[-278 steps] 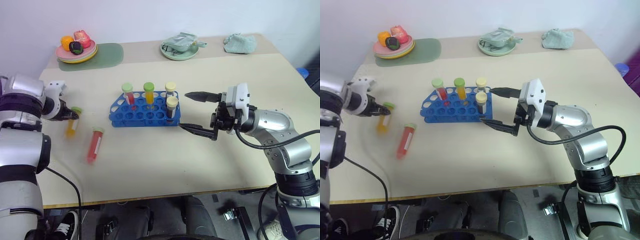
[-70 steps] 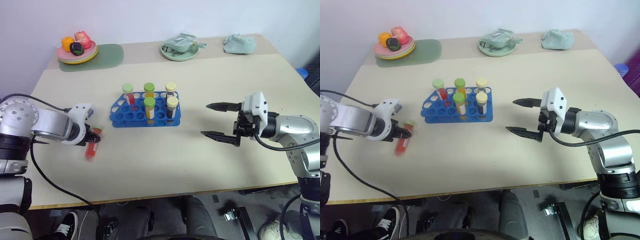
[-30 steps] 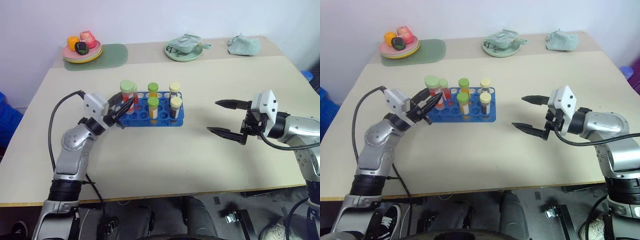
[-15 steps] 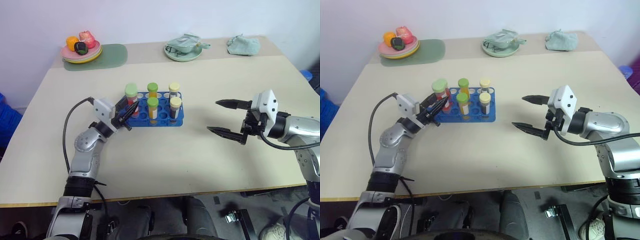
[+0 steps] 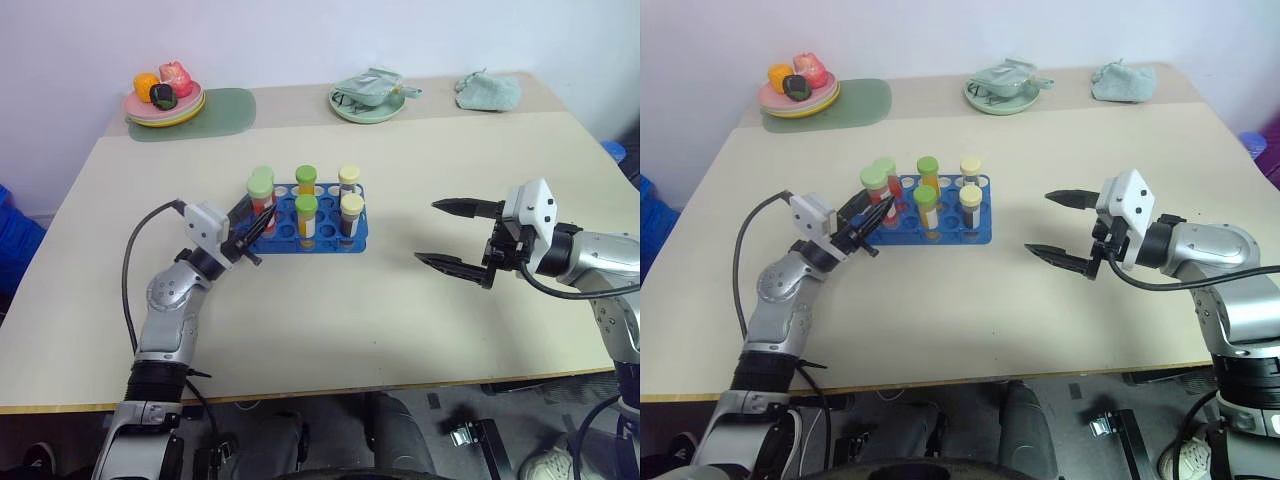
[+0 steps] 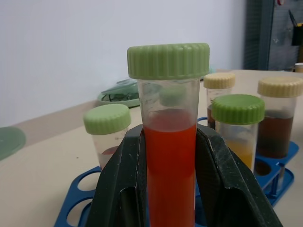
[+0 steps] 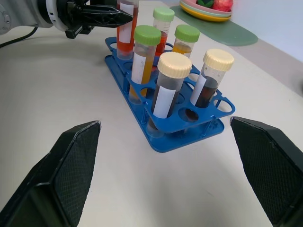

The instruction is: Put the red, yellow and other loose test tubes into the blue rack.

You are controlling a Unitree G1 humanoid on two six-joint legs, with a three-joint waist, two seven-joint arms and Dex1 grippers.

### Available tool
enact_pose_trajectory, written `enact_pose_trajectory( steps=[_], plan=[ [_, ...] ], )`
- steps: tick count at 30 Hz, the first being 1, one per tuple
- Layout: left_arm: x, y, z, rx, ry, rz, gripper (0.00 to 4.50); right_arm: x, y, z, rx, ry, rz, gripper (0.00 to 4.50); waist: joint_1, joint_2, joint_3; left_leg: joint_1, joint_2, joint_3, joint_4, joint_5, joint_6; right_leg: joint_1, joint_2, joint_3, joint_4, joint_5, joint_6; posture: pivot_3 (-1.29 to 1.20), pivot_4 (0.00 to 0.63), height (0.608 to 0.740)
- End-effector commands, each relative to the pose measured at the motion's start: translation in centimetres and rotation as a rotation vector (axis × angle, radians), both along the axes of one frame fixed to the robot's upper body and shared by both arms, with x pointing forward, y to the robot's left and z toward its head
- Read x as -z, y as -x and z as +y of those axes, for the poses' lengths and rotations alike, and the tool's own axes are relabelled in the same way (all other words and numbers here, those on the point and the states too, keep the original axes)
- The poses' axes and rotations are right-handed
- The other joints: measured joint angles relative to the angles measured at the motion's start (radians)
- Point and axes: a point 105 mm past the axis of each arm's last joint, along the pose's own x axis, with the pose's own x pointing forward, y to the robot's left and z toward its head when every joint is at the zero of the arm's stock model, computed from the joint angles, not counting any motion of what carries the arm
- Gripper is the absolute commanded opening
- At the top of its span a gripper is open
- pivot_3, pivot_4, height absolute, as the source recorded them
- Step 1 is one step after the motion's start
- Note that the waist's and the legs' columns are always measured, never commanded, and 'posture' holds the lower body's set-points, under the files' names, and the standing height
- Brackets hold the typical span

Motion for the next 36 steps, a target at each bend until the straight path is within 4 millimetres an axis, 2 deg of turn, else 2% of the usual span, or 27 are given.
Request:
enact_pose_trajectory(
  steps=[1, 10, 15, 23, 28, 29, 30, 34, 35, 36],
  plan=[
    [-0.4, -0.3, 1.0, -0.045, 0.012, -0.015, 0.96, -1.3, 0.3, -0.1, 0.000, 0.007, -0.059, 4.50, 0.000, 0.000, 0.000, 0.000, 0.000, 0.000, 0.000, 0.000, 0.000, 0.000, 0.000, 0.000, 0.000, 0.000, 0.000, 0.00, 0.150, 0.740],
    [-0.4, 0.0, 0.3, -0.039, 0.059, 0.013, 0.96, -1.5, 0.3, -0.2, 0.004, 0.009, -0.068, 4.50, 0.000, 0.000, 0.000, 0.000, 0.000, 0.000, 0.000, 0.000, 0.000, 0.000, 0.000, 0.000, 0.000, 0.000, 0.000, 0.00, 0.150, 0.740],
    [0.3, 1.0, -0.3, 0.007, 0.051, 0.040, 0.96, -1.5, 0.2, -0.2, 0.004, 0.005, -0.070, 4.50, 0.000, 0.000, 0.000, 0.000, 0.000, 0.000, 0.000, 0.000, 0.000, 0.000, 0.000, 0.000, 0.000, 0.000, 0.000, 0.00, 0.150, 0.740],
    [0.0, 0.7, 0.2, -0.049, 0.049, 0.028, 0.96, -1.3, 0.2, -0.2, 0.006, 0.003, -0.068, 4.50, 0.000, 0.000, 0.000, 0.000, 0.000, 0.000, 0.000, 0.000, 0.000, 0.000, 0.000, 0.000, 0.000, 0.000, 0.000, 0.00, 0.150, 0.740],
    [0.0, 0.3, 0.5, -0.043, 0.124, 0.066, 0.96, -1.3, 0.1, -0.1, 0.003, 0.003, -0.071, 4.50, 0.001, 0.000, 0.000, 0.000, 0.000, 0.000, 0.000, 0.000, 0.000, 0.000, 0.000, 0.000, 0.000, 0.000, 0.000, 0.00, 0.150, 0.740],
    [-0.1, 0.4, 0.5, -0.042, 0.107, 0.056, 1.84, -1.2, 0.0, -0.2, 0.002, 0.009, -0.073, 4.50, 0.001, 0.000, 0.000, 0.000, 0.000, 0.000, 0.000, 0.000, 0.000, 0.000, 0.000, 0.000, 0.000, 0.000, 0.000, 0.00, 0.150, 0.740],
    [-0.2, 0.6, 0.3, -0.025, 0.103, 0.049, 2.18, -1.2, 0.0, -0.2, 0.001, 0.013, -0.074, 4.50, 0.001, 0.000, 0.000, 0.000, 0.000, 0.000, 0.000, 0.000, 0.000, 0.000, 0.000, 0.000, 0.000, 0.000, 0.000, 0.00, 0.150, 0.740],
    [-0.9, 1.3, 0.8, -0.014, 0.100, 0.027, 4.11, -1.1, -0.1, -0.2, -0.003, 0.008, -0.070, 4.50, 0.000, 0.000, 0.000, 0.000, 0.000, 0.000, 0.000, 0.000, 0.000, 0.000, 0.000, 0.000, 0.000, 0.000, 0.000, 0.00, 0.150, 0.740],
    [-1.1, 1.5, 1.1, -0.016, 0.091, 0.019, 4.44, -1.1, -0.1, -0.2, -0.004, 0.007, -0.070, 4.50, 0.000, 0.000, 0.000, 0.000, 0.000, 0.000, 0.000, 0.000, 0.000, 0.000, 0.000, 0.000, 0.000, 0.000, 0.000, 0.00, 0.150, 0.740],
    [-1.5, 1.9, 1.4, -0.014, 0.085, 0.011, 4.44, -1.1, -0.2, -0.2, -0.005, 0.009, -0.072, 4.50, 0.000, 0.000, 0.000, 0.000, 0.000, 0.000, 0.000, 0.000, 0.000, 0.000, 0.000, 0.000, 0.000, 0.000, 0.000, 0.00, 0.150, 0.740]
  ],
)
